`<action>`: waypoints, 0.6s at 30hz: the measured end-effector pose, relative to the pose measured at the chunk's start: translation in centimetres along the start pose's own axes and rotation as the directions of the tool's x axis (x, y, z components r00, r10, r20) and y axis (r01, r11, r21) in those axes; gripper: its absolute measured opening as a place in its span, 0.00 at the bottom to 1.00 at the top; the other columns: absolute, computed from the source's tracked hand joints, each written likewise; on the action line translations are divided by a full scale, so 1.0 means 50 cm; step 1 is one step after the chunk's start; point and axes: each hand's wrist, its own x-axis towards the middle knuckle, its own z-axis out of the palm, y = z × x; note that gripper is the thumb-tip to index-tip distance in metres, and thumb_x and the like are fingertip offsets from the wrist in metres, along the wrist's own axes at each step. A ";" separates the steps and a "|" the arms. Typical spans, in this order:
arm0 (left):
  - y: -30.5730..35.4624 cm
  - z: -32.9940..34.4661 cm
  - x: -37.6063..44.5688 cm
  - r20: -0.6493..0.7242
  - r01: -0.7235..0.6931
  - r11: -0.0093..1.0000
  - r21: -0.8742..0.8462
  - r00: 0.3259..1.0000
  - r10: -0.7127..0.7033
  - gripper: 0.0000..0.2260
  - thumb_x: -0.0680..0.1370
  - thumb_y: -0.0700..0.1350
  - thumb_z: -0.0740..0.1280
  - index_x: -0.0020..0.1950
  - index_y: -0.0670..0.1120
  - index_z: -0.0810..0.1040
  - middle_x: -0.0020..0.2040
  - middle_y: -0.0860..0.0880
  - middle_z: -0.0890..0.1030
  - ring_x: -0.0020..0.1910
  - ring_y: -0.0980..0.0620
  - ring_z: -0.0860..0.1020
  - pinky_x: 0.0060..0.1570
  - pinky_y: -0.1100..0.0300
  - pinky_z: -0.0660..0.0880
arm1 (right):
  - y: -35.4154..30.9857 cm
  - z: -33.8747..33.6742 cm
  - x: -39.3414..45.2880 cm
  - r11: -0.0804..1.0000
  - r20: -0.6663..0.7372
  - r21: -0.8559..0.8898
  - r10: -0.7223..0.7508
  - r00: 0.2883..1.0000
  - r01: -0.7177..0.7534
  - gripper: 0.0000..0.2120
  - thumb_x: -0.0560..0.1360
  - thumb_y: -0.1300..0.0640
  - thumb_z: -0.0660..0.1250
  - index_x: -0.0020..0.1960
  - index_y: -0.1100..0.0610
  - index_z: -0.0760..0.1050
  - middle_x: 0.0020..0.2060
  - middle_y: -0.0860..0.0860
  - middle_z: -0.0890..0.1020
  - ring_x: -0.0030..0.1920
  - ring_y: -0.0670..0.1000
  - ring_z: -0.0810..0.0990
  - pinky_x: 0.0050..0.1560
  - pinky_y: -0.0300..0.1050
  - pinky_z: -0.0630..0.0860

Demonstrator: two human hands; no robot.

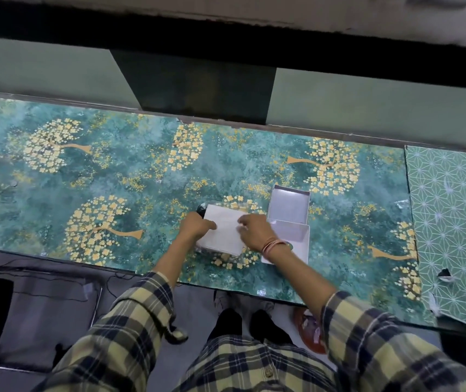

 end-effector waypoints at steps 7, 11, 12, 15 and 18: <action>0.018 -0.010 0.020 0.095 0.046 0.992 -0.116 0.995 -0.035 0.22 0.70 0.44 0.81 0.58 0.36 0.78 0.57 0.39 0.81 0.54 0.40 0.80 0.49 0.45 0.79 | 0.003 0.069 0.004 0.966 0.212 -0.258 0.029 0.977 0.027 0.14 0.78 0.63 0.62 0.62 0.64 0.78 0.63 0.62 0.72 0.58 0.64 0.77 0.64 0.52 0.75; 0.022 -0.006 0.013 0.212 0.057 0.984 -0.170 0.977 -0.020 0.25 0.70 0.42 0.81 0.63 0.37 0.78 0.61 0.39 0.82 0.56 0.40 0.82 0.49 0.46 0.81 | 0.010 0.062 0.012 0.972 0.211 -0.235 0.031 0.977 0.020 0.17 0.78 0.64 0.61 0.65 0.64 0.78 0.65 0.63 0.73 0.61 0.64 0.76 0.66 0.50 0.74; 0.025 -0.006 0.007 0.227 0.053 0.987 -0.154 0.974 -0.017 0.25 0.70 0.44 0.81 0.62 0.37 0.79 0.59 0.40 0.83 0.53 0.41 0.82 0.43 0.49 0.81 | 0.011 0.058 0.013 0.979 0.199 -0.206 0.035 0.979 0.007 0.17 0.78 0.64 0.61 0.64 0.64 0.79 0.65 0.63 0.74 0.62 0.64 0.77 0.65 0.50 0.74; 0.028 -0.005 -0.005 0.245 0.030 0.991 -0.131 0.970 0.003 0.20 0.71 0.47 0.81 0.56 0.38 0.79 0.50 0.44 0.82 0.44 0.46 0.81 0.32 0.57 0.76 | 0.011 0.044 0.007 0.996 0.158 -0.084 0.051 0.986 -0.038 0.15 0.77 0.66 0.61 0.58 0.66 0.83 0.61 0.64 0.81 0.60 0.64 0.79 0.61 0.50 0.77; 0.027 -0.012 -0.017 0.256 0.034 0.980 -0.198 0.967 0.018 0.22 0.70 0.48 0.80 0.56 0.37 0.79 0.49 0.44 0.83 0.44 0.45 0.83 0.31 0.54 0.80 | 0.008 0.016 -0.010 0.995 -0.029 0.092 0.040 0.999 -0.038 0.13 0.80 0.63 0.61 0.52 0.65 0.83 0.55 0.62 0.84 0.53 0.61 0.80 0.53 0.48 0.76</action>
